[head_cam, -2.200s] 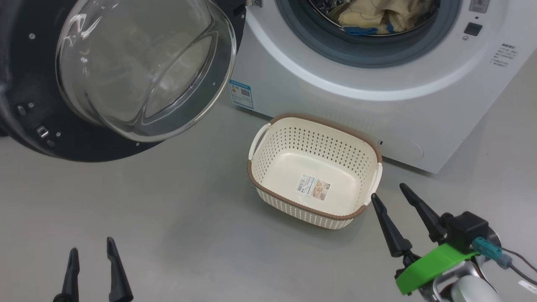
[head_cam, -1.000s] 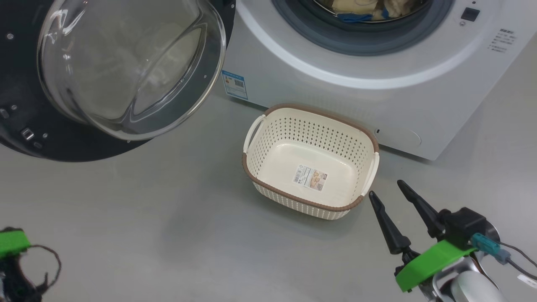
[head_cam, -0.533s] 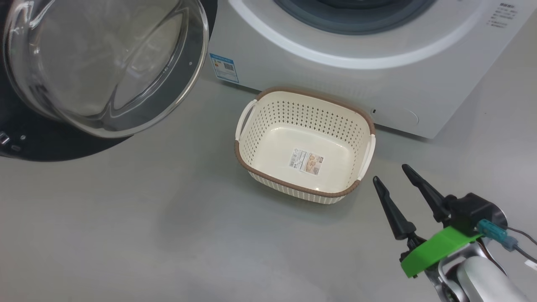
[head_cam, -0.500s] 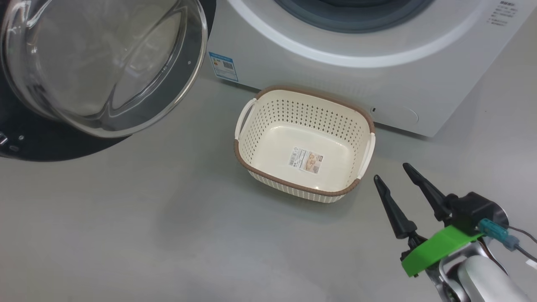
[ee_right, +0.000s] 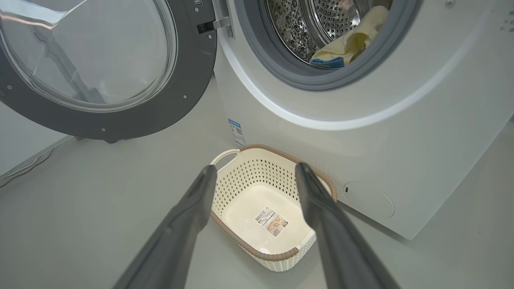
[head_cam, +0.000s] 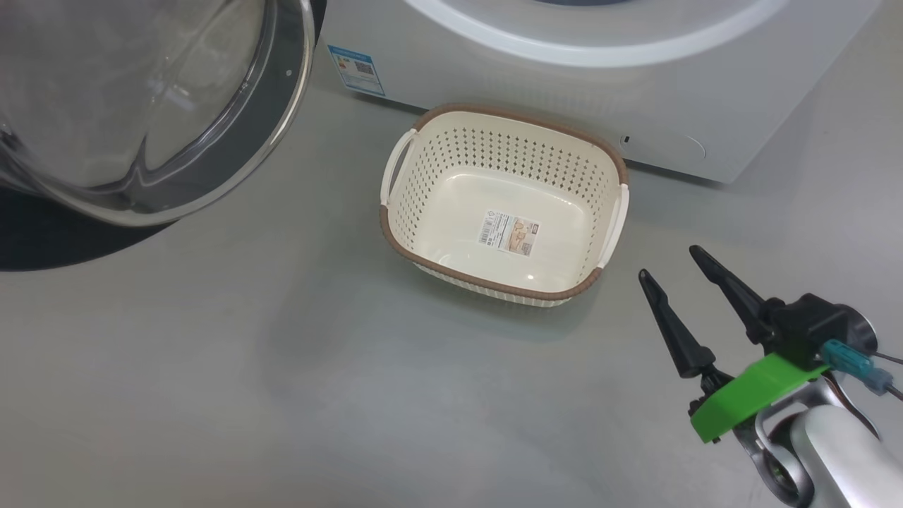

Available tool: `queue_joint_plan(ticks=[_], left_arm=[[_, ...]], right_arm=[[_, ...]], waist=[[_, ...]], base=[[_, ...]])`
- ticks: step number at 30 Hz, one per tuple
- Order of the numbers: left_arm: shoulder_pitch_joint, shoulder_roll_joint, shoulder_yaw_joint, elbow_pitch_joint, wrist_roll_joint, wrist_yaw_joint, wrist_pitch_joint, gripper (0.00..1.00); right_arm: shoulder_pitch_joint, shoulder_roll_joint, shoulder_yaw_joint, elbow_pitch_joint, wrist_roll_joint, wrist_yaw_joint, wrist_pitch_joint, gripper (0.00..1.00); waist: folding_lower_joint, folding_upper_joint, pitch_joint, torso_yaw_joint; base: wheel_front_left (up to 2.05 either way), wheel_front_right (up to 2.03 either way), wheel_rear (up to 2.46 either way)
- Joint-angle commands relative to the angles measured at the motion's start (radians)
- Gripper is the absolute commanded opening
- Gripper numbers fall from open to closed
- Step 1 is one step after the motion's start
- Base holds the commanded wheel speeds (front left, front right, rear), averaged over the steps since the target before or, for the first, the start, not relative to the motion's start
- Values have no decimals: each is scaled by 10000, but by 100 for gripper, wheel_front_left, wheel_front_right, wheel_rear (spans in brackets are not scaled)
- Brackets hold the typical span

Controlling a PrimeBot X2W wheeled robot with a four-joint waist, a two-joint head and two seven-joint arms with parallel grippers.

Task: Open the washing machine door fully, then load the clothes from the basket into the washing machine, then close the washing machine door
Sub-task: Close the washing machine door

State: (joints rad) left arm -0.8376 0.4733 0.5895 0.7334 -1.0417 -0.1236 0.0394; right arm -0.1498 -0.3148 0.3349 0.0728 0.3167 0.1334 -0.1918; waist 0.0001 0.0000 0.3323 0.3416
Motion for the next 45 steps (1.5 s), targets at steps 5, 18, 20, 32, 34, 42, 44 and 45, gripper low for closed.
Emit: queue_joint_plan(ticks=[5, 18, 20, 32, 34, 42, 44, 45], left_arm=[[-233, 1005, 65, -298, -1140, -67, 1248, 0], [77, 1103, -381, -692, -2498, -70, 2712, 0], [57, 1108, -432, -700, -2591, -70, 2770, 0], [293, 1065, -560, -687, -3281, -70, 3444, 0], [396, 1049, -587, -703, -3382, -70, 3616, 0], [695, 890, -637, -911, -3842, -70, 4265, 0], [812, 915, -616, -909, -3811, -70, 4210, 0], [833, 881, -607, -878, -3874, -70, 4275, 0]], right_arm=[[-111, -388, 101, -573, -47, -27, 234, 100], [-203, -580, 256, -896, -16, -27, 552, 100], [-227, -601, 272, -919, -4, -27, 571, 100], [-248, -598, 280, -934, 21, -27, 586, 100], [-237, -591, 276, -912, 26, -27, 575, 100], [-197, -589, 381, -858, 59, -27, 565, 100], [-194, -597, 426, -845, 79, -27, 565, 100], [-193, -604, 445, -840, 88, -27, 566, 100]], waist=[[-1, 0, 198, -31], [-1, 0, 349, -70], [-1, 0, 371, -93], [-1, 0, 406, -193], [-1, 0, 370, -181], [-1, 0, 175, -170], [-1, 0, 123, -200], [-1, 0, 109, -219]], base=[[0, 0, 0], [0, 0, 0], [0, 0, 0], [0, 0, 0], [0, 0, 0], [0, 0, 0], [0, 0, 0], [0, 0, 0]])
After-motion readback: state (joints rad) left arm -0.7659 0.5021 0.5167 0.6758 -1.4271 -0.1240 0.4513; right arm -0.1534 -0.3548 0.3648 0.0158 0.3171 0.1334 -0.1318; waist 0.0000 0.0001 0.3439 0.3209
